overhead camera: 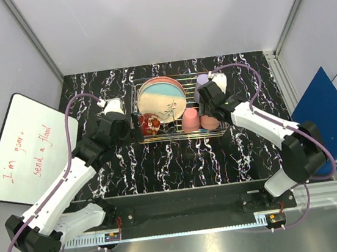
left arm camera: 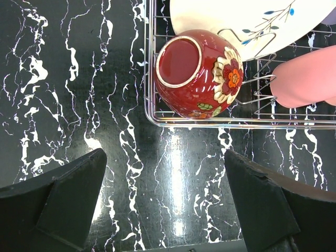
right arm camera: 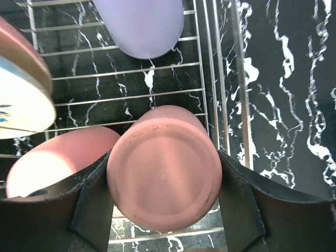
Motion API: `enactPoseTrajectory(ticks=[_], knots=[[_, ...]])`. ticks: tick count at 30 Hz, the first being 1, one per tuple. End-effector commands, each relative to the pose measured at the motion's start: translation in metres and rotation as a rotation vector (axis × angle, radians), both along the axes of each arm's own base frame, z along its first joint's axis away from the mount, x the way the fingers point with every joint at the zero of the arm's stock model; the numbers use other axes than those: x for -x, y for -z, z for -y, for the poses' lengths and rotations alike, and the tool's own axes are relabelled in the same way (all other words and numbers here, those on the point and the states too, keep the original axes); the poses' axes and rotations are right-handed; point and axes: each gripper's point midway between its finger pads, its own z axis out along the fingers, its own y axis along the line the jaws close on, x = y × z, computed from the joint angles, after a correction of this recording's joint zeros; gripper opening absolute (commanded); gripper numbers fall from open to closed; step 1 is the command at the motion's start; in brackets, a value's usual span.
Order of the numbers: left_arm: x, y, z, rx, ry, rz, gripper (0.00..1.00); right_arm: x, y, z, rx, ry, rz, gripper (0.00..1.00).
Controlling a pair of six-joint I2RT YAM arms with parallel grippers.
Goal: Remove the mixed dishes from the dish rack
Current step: Pick up the cup from the dish rack, then place the cup at the center of the board.
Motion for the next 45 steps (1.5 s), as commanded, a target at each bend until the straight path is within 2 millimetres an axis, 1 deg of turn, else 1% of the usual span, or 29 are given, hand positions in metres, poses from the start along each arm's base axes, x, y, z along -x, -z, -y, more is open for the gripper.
enactPoseTrajectory(ticks=[1, 2, 3, 4, 5, 6, 7, 8, 10, 11, 12, 13, 14, 15, 16, 17, 18, 19, 20, 21, 22, 23, 25, 26, 34, 41, 42, 43, 45], knots=[[-0.006, -0.012, 0.007, 0.040, 0.004, 0.039, 0.99, -0.006, -0.070, 0.010, -0.042, 0.031, 0.180, 0.33], [-0.007, -0.014, 0.007, 0.039, 0.000, 0.043, 0.99, -0.004, -0.079, 0.013, -0.039, 0.033, 0.195, 0.32], [-0.008, -0.014, 0.007, 0.037, 0.000, 0.044, 0.99, -0.002, -0.097, 0.015, -0.055, 0.030, 0.229, 0.32], [-0.009, -0.019, 0.008, 0.041, 0.000, 0.052, 0.99, -0.002, -0.114, 0.015, -0.072, 0.029, 0.259, 0.25], [-0.010, -0.021, 0.009, 0.044, 0.000, 0.057, 0.99, 0.001, -0.123, 0.015, -0.079, 0.019, 0.263, 0.21], [-0.011, -0.023, 0.009, 0.051, -0.003, 0.060, 0.99, 0.005, -0.145, 0.014, -0.117, 0.004, 0.307, 0.13], [-0.011, -0.026, 0.010, 0.057, -0.004, 0.064, 0.99, 0.010, -0.155, 0.011, -0.152, -0.018, 0.324, 0.01], [-0.012, -0.032, 0.013, 0.078, 0.003, 0.074, 0.99, 0.015, -0.167, -0.006, -0.250, -0.083, 0.345, 0.00], [-0.009, -0.048, 0.027, 0.166, 0.057, 0.113, 0.99, 0.035, -0.190, -0.023, -0.421, -0.179, 0.413, 0.00], [-0.009, -0.067, 0.045, 0.287, 0.130, 0.196, 0.99, 0.054, -0.228, -0.054, -0.632, -0.342, 0.512, 0.00], [-0.003, -0.079, 0.053, 0.363, 0.172, 0.239, 0.99, 0.066, -0.234, -0.060, -0.694, -0.393, 0.532, 0.00], [0.015, -0.106, 0.061, 0.477, 0.259, 0.311, 0.99, 0.074, -0.253, -0.069, -0.797, -0.438, 0.562, 0.00], [0.018, -0.116, 0.067, 0.580, 0.281, 0.379, 0.99, 0.085, -0.262, -0.078, -0.860, -0.500, 0.562, 0.00], [0.027, -0.129, 0.072, 0.648, 0.329, 0.425, 0.99, 0.089, -0.259, -0.083, -0.895, -0.523, 0.550, 0.00], [0.044, -0.144, 0.078, 0.718, 0.421, 0.465, 0.99, 0.099, -0.275, -0.090, -0.984, -0.576, 0.574, 0.00], [0.050, -0.163, 0.082, 0.790, 0.460, 0.518, 0.99, 0.105, -0.279, -0.091, -1.027, -0.594, 0.585, 0.00], [0.053, -0.164, 0.085, 0.813, 0.480, 0.517, 0.99, 0.107, -0.273, -0.093, -1.054, -0.600, 0.573, 0.00], [0.060, -0.169, 0.088, 0.841, 0.516, 0.520, 0.99, 0.112, -0.280, -0.096, -1.111, -0.619, 0.576, 0.00], [0.064, -0.182, 0.088, 0.889, 0.537, 0.555, 0.99, 0.111, -0.273, -0.099, -1.130, -0.621, 0.557, 0.00], [0.067, -0.180, 0.090, 0.912, 0.554, 0.560, 0.99, 0.112, -0.272, -0.101, -1.152, -0.629, 0.551, 0.00], [0.074, -0.186, 0.090, 0.938, 0.584, 0.585, 0.99, 0.116, -0.277, -0.104, -1.197, -0.649, 0.551, 0.00], [0.077, -0.198, 0.089, 0.976, 0.600, 0.623, 0.99, 0.114, -0.268, -0.107, -1.209, -0.645, 0.527, 0.00], [0.081, -0.205, 0.092, 0.991, 0.635, 0.630, 0.99, 0.115, -0.270, -0.109, -1.242, -0.661, 0.528, 0.00], [0.079, -0.202, 0.096, 0.987, 0.645, 0.610, 0.99, 0.115, -0.265, -0.111, -1.251, -0.663, 0.515, 0.00], [0.078, -0.199, 0.112, 1.026, 0.715, 0.568, 0.99, 0.124, -0.271, -0.123, -1.328, -0.744, 0.491, 0.00], [0.075, -0.195, 0.115, 1.024, 0.717, 0.557, 0.99, 0.135, -0.274, -0.140, -1.345, -0.831, 0.441, 0.00], [0.074, -0.193, 0.116, 1.020, 0.718, 0.547, 0.97, 0.138, -0.273, -0.143, -1.344, -0.856, 0.429, 0.00], [0.074, -0.193, 0.117, 1.019, 0.724, 0.542, 0.89, 0.139, -0.271, -0.146, -1.343, -0.868, 0.416, 0.00], [0.077, -0.195, 0.120, 1.018, 0.751, 0.536, 0.80, 0.141, -0.268, -0.150, -1.342, -0.885, 0.401, 0.00]])
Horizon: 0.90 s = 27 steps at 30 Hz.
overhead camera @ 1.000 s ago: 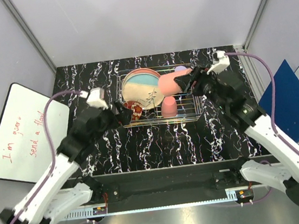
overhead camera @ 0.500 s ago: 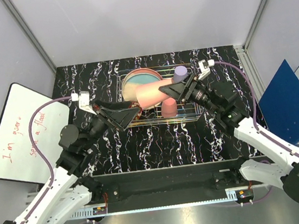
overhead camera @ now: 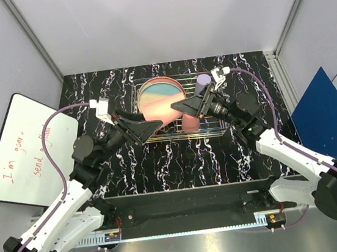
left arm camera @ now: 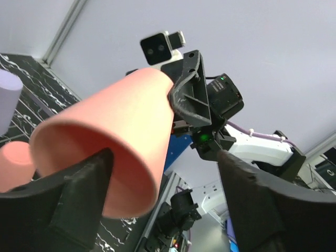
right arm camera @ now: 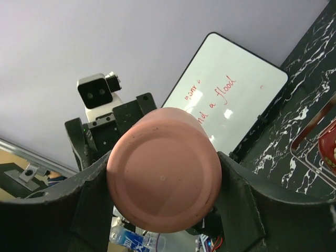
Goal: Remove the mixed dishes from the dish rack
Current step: Place the cup at the center of the board.
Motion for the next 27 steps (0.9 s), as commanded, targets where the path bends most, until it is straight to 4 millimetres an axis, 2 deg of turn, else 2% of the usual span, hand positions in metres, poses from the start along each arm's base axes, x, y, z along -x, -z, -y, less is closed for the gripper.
enactPoseTrajectory(ticks=[1, 3, 5, 7, 8, 10, 11, 12, 13, 14, 15, 16, 17, 18, 19, 20, 21, 22, 23, 24, 25, 26, 27], knots=[[0.009, -0.019, 0.003, 0.025, 0.057, 0.074, 0.68, 0.019, -0.027, -0.009, -0.045, -0.089, 0.085, 0.00], [0.010, -0.019, 0.004, 0.017, 0.060, 0.080, 0.58, 0.019, -0.026, -0.008, -0.040, -0.085, 0.085, 0.00], [0.010, -0.019, 0.003, 0.008, 0.056, 0.083, 0.38, 0.022, -0.027, -0.007, -0.035, -0.084, 0.096, 0.00], [0.010, -0.020, 0.002, -0.007, 0.049, 0.089, 0.28, 0.024, -0.029, -0.005, -0.026, -0.086, 0.102, 0.00], [0.010, -0.020, 0.002, -0.011, 0.045, 0.088, 0.04, 0.024, -0.027, -0.005, -0.015, -0.083, 0.100, 0.00], [0.007, -0.021, 0.001, -0.031, 0.026, 0.082, 0.00, 0.025, -0.028, -0.004, -0.006, -0.074, 0.102, 0.02], [0.007, -0.024, -0.001, -0.033, 0.016, 0.089, 0.00, 0.023, -0.023, -0.003, 0.020, -0.063, 0.100, 0.13], [0.005, -0.019, -0.001, -0.063, 0.001, 0.084, 0.00, 0.023, -0.024, -0.001, 0.031, -0.046, 0.102, 0.33], [0.005, -0.032, -0.005, -0.066, -0.017, 0.104, 0.00, 0.022, -0.029, 0.002, 0.043, -0.025, 0.110, 0.78], [-0.001, -0.035, -0.008, -0.084, -0.061, 0.098, 0.00, 0.017, -0.014, 0.004, 0.125, 0.011, 0.090, 1.00], [-0.010, -0.019, -0.011, -0.179, -0.102, 0.053, 0.00, 0.009, -0.017, 0.016, 0.150, 0.101, 0.087, 1.00], [-0.012, -0.047, -0.018, -0.188, -0.151, 0.078, 0.00, 0.003, -0.027, 0.025, 0.176, 0.170, 0.093, 1.00], [-0.026, -0.051, -0.030, -0.234, -0.248, 0.042, 0.00, -0.015, -0.006, 0.043, 0.290, 0.309, 0.041, 1.00], [-0.040, -0.021, -0.033, -0.377, -0.286, -0.048, 0.00, -0.016, -0.008, 0.059, 0.330, 0.385, 0.036, 1.00], [-0.048, -0.021, -0.039, -0.425, -0.333, -0.076, 0.00, -0.019, -0.018, 0.073, 0.351, 0.459, 0.040, 1.00], [-0.058, -0.055, -0.057, -0.417, -0.450, -0.069, 0.00, -0.030, -0.002, 0.098, 0.447, 0.589, -0.004, 1.00], [-0.073, -0.026, -0.062, -0.549, -0.490, -0.165, 0.00, -0.030, -0.003, 0.111, 0.475, 0.646, -0.013, 1.00], [-0.083, -0.027, -0.069, -0.598, -0.546, -0.202, 0.00, -0.031, -0.010, 0.123, 0.488, 0.700, -0.020, 1.00], [-0.095, -0.059, -0.094, -0.593, -0.699, -0.207, 0.00, -0.033, 0.002, 0.138, 0.554, 0.768, -0.064, 1.00], [-0.113, -0.023, -0.097, -0.758, -0.723, -0.327, 0.00, -0.034, 0.006, 0.143, 0.578, 0.788, -0.080, 1.00], [-0.121, -0.024, -0.103, -0.802, -0.761, -0.355, 0.00, -0.034, 0.003, 0.148, 0.588, 0.809, -0.091, 1.00], [-0.132, -0.023, -0.122, -0.850, -0.860, -0.397, 0.00, -0.033, 0.011, 0.156, 0.617, 0.836, -0.122, 1.00], [-0.132, -0.039, -0.131, -0.864, -0.889, -0.414, 0.00, -0.033, 0.013, 0.158, 0.630, 0.842, -0.135, 1.00]])
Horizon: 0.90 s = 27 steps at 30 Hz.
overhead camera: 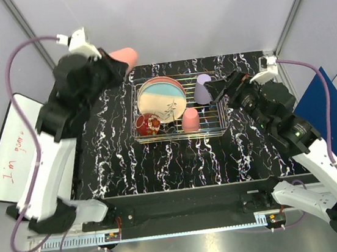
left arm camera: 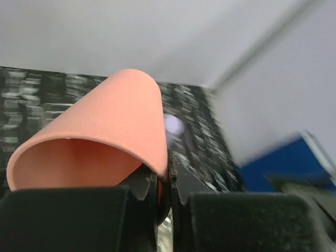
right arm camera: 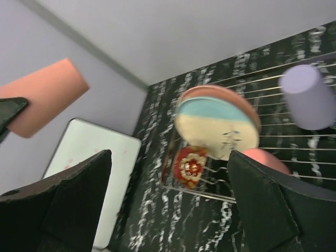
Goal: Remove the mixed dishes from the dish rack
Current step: Place the cup at the center of the board.
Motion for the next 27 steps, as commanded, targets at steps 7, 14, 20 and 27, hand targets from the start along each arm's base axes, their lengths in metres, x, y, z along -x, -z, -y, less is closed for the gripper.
enactPoseTrajectory(ticks=[7, 14, 20, 27], knots=[[-0.076, 0.121, -0.138, -0.390, -0.578, -0.517, 0.00, -0.001, 0.067, 0.064, 0.287, 0.277, -0.201, 1.00], [-0.099, 0.159, -0.178, -0.393, -0.641, -0.574, 0.00, 0.010, 0.080, 0.071, 0.316, 0.259, -0.195, 1.00], [-0.107, 0.231, -0.178, -0.446, -0.563, -0.700, 0.00, 0.011, 0.097, 0.067, 0.332, 0.236, -0.219, 1.00], [-0.119, 0.288, -0.176, -0.401, -0.480, -0.790, 0.00, 0.003, 0.122, 0.060, 0.365, 0.232, -0.264, 1.00]])
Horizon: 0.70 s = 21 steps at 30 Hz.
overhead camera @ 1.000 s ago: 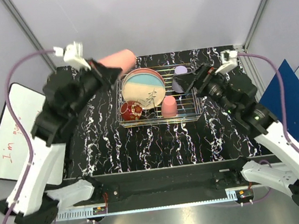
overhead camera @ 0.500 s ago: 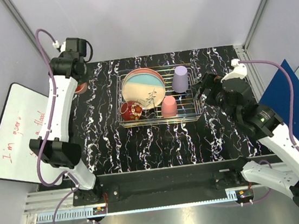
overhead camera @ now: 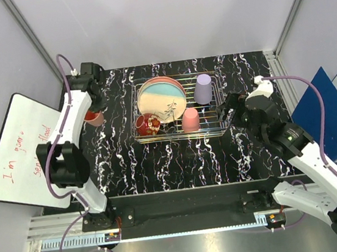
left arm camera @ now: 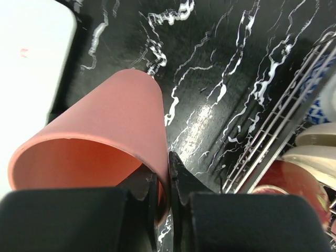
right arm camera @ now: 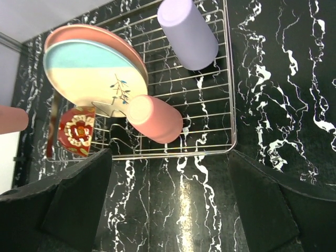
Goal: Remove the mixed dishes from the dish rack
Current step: Place the cup at the center of the board.
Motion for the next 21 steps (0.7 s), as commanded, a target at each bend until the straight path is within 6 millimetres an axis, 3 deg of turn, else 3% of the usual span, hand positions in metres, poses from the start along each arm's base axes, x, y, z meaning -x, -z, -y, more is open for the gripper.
enactPoseTrajectory(ticks=[1, 9, 14, 17, 21], knots=[[-0.025, 0.013, 0.006, 0.082, 0.046, 0.048, 0.00, -0.011, 0.006, -0.003, 0.020, 0.014, 0.000, 1.00], [-0.025, 0.051, 0.015, 0.156, 0.055, -0.064, 0.00, -0.027, 0.018, -0.016, 0.031, 0.013, -0.037, 1.00], [-0.023, 0.055, 0.012, 0.142, 0.038, -0.116, 0.00, -0.034, 0.021, -0.026, 0.017, 0.000, -0.049, 1.00], [-0.018, 0.069, 0.009, 0.122, 0.031, -0.197, 0.00, -0.039, 0.025, -0.031, 0.019, -0.006, -0.060, 1.00], [-0.019, 0.067, 0.006, 0.108, 0.022, -0.191, 0.02, -0.042, 0.028, -0.036, 0.016, -0.012, -0.071, 1.00]])
